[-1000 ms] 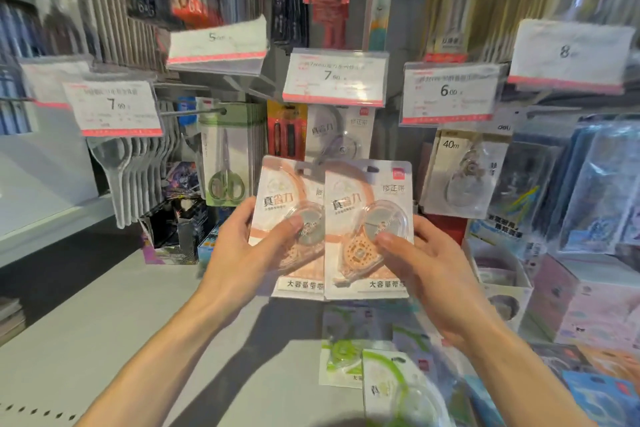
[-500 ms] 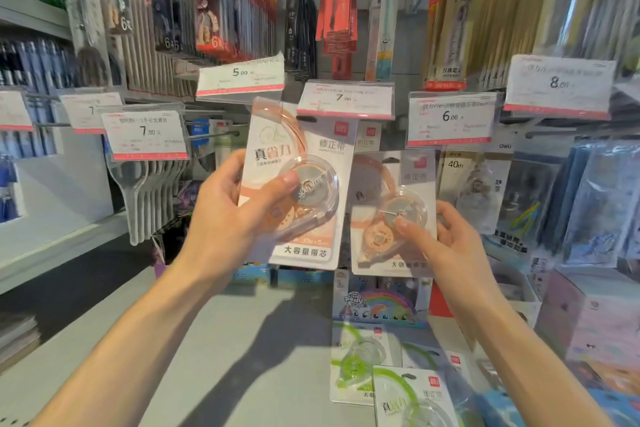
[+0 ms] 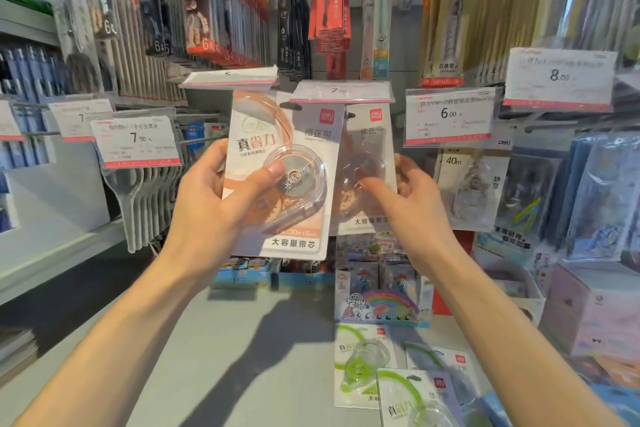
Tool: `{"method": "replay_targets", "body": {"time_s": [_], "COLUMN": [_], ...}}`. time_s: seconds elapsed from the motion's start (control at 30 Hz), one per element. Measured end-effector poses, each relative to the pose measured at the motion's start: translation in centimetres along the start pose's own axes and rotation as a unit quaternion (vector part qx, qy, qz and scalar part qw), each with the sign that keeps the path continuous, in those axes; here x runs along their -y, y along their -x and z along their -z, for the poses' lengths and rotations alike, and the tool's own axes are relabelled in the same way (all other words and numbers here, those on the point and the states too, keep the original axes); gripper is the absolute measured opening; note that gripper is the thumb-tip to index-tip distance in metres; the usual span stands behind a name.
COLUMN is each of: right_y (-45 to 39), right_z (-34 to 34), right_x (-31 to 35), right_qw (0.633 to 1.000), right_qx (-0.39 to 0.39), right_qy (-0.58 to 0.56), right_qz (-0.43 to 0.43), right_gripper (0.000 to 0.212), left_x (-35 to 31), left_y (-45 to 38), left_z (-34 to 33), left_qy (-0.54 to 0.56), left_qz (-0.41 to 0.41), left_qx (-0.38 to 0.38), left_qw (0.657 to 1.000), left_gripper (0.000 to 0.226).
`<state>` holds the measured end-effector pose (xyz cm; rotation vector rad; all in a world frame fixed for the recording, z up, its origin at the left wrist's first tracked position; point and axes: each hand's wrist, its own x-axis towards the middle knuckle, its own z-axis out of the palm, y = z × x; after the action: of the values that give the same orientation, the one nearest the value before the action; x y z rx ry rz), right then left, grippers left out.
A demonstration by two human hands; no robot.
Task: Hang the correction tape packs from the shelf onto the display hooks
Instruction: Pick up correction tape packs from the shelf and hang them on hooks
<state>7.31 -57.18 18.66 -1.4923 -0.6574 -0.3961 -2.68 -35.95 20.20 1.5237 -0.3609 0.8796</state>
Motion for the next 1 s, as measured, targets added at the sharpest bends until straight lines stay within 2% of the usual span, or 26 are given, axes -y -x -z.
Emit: {"method": "replay_targets", "body": {"time_s": [0.17, 0.3, 0.4, 0.47, 0.57, 0.63, 0.73, 0.8, 1.0], "right_y": [-0.8, -1.8, -2.8, -3.3, -3.3, -3.0, -2.2, -1.2, 1.0], "right_z": [-0.1, -0.5, -1.0, -1.3, -1.5, -1.3, 0.0, 1.5, 4.8], "right_x": [-1.3, -2.3, -3.4, -3.9, -3.7, -3.5, -4.0, -4.4, -2.9], "right_qw": [0.999, 0.996, 0.992, 0.988, 0.982, 0.979, 0.983, 0.984, 0.983], "right_qx": [-0.03, -0.064, -0.073, -0.069, -0.016, 0.015, 0.006, -0.008, -0.06], "right_qy": [0.026, 0.037, 0.056, 0.047, 0.065, 0.089, 0.101, 0.117, 0.157], "right_qz": [-0.006, -0.058, -0.089, -0.13, -0.179, -0.185, -0.154, -0.137, -0.076], "right_gripper": [0.015, 0.031, 0.052, 0.079, 0.103, 0.096, 0.05, 0.032, 0.023], "left_x": [0.5, 1.1, 1.5, 1.7, 2.1, 2.4, 2.8, 3.3, 4.9], "left_y": [-0.2, -0.4, -0.4, -0.4, -0.4, -0.5, -0.3, -0.3, -0.3], "left_z": [0.0, -0.1, -0.3, -0.4, -0.6, -0.7, -0.8, -1.1, -3.1], "left_qy": [-0.017, -0.03, -0.043, -0.057, -0.075, -0.074, -0.067, -0.055, -0.01], "left_qz": [-0.011, -0.016, -0.02, -0.022, -0.019, -0.015, -0.009, 0.002, 0.026], "left_qx": [-0.001, -0.003, 0.0, 0.003, 0.006, 0.007, 0.01, 0.008, -0.003], "left_qw": [1.0, 0.999, 0.999, 0.998, 0.997, 0.997, 0.998, 0.998, 1.0], "left_gripper": [0.029, 0.027, 0.033, 0.033, 0.031, 0.03, 0.029, 0.029, 0.023]}}
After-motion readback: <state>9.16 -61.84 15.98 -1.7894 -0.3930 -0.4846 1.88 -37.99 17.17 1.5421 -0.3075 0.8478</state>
